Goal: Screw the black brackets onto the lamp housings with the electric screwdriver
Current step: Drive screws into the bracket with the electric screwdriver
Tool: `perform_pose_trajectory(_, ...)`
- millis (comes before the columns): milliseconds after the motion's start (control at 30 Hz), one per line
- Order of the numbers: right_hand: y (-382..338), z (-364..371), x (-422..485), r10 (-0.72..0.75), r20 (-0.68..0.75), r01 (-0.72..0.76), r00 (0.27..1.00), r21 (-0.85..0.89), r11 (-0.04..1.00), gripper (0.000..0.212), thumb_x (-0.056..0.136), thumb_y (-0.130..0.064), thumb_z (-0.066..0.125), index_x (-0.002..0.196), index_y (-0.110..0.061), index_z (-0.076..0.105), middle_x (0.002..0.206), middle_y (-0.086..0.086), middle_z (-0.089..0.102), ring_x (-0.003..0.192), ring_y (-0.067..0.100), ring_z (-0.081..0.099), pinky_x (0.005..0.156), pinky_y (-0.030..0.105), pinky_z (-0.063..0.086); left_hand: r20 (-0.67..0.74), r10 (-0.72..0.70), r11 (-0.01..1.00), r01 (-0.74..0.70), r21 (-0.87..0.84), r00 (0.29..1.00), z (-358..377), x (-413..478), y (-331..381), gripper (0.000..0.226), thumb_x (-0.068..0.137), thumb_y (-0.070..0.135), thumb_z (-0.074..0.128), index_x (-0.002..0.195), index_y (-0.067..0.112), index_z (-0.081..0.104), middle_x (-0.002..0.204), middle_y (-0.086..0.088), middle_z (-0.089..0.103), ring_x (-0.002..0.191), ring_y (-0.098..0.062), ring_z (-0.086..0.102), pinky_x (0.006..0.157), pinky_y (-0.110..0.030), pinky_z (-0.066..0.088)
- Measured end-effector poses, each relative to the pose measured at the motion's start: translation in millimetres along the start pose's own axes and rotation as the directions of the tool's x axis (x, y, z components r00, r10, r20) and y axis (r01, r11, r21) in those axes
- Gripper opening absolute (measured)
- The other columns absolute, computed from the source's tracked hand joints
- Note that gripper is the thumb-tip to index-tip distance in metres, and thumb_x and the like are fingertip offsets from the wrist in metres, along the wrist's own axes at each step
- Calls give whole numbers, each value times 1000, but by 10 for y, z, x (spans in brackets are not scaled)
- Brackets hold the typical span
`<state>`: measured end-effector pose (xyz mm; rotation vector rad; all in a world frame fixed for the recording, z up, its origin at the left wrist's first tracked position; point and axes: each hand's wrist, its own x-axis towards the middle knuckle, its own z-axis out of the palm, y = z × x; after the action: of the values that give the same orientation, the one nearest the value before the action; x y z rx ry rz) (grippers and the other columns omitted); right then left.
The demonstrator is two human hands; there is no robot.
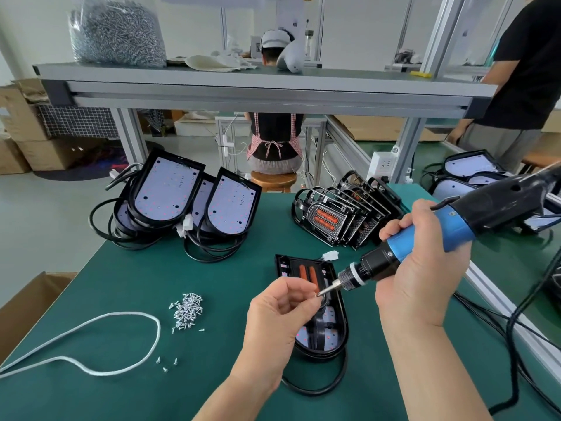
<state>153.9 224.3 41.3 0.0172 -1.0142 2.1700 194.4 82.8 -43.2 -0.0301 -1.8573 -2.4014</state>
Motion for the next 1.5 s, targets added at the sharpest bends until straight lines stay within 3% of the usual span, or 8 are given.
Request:
perform_pose_trajectory(133, -20, -8, 118, -39, 12, 40, 999, -33, 999, 15, 89, -8, 64, 94, -15, 52, 68, -5, 52, 55, 17, 51, 58, 26, 49, 3, 40, 988, -40, 150, 999, -92, 51, -39, 38, 81, 3, 78, 99, 36, 74, 91, -1, 76, 83, -13, 68, 81, -23, 55)
perform_pose_trajectory(267, 53, -84, 206, -44, 76, 52, 996, -102, 993, 21, 86, -13, 68, 95, -14, 49, 71, -3, 54, 53, 18, 52, 56, 27, 48, -263, 98, 928, 7, 373, 960, -257, 169, -121, 25, 82, 22, 78, 100, 36, 68, 92, 4, 70, 89, -14, 65, 82, -27, 51)
perform_pose_trajectory(333, 142, -138, 219, -33, 124, 55, 992, -182, 982, 22, 86, -18, 70, 93, -18, 49, 68, -8, 57, 53, 16, 54, 54, 28, 47, -320, -14, 850, 180, 496, 947, -304, 264, -152, 41, 80, 41, 78, 114, 28, 58, 99, 3, 62, 92, -14, 60, 81, -29, 46)
perform_pose_trajectory(400, 246, -185, 209, 6, 171, 40, 985, -263, 964, 25, 84, -26, 72, 93, -21, 49, 65, -11, 59, 53, 15, 55, 54, 28, 48, -270, -166, 750, 300, 590, 948, -292, 351, -177, 65, 77, 55, 75, 124, 20, 46, 103, 4, 57, 97, -14, 57, 80, -30, 43)
perform_pose_trajectory(567, 432, -236, 141, 84, 225, 5, 971, -366, 931, 19, 78, -35, 75, 84, -38, 57, 63, -8, 60, 54, 16, 58, 59, 28, 51, -190, -247, 558, 299, 774, 950, -158, 450, -177, 69, 70, 63, 75, 107, 14, 43, 98, 7, 61, 95, -18, 62, 84, -38, 54)
perform_pose_trajectory(933, 537, -308, 91, 144, 228, -47, 963, -383, 923, 28, 75, -37, 75, 90, -25, 55, 64, -3, 59, 55, 15, 60, 60, 23, 53, -165, -276, 619, 306, 724, 947, -171, 462, -205, 60, 73, 57, 77, 107, 16, 49, 103, 2, 64, 97, -20, 62, 89, -44, 54)
perform_pose_trajectory(1100, 551, -332, 56, 133, 242, -39, 961, -361, 932, 30, 76, -32, 75, 92, -19, 53, 69, 9, 56, 54, 16, 59, 59, 21, 52, -170, -268, 602, 302, 739, 949, -178, 460, -216, 59, 72, 61, 76, 104, 18, 50, 100, 4, 65, 93, -18, 63, 87, -44, 54)
perform_pose_trajectory(1500, 652, -338, 101, 138, 304, 14, 943, -447, 894, 18, 79, -14, 67, 84, -23, 52, 56, -2, 56, 50, 15, 54, 54, 21, 49, -168, -252, 634, 294, 715, 953, -171, 476, -295, 54, 75, 54, 78, 101, 16, 48, 97, 2, 64, 91, -19, 62, 85, -46, 54)
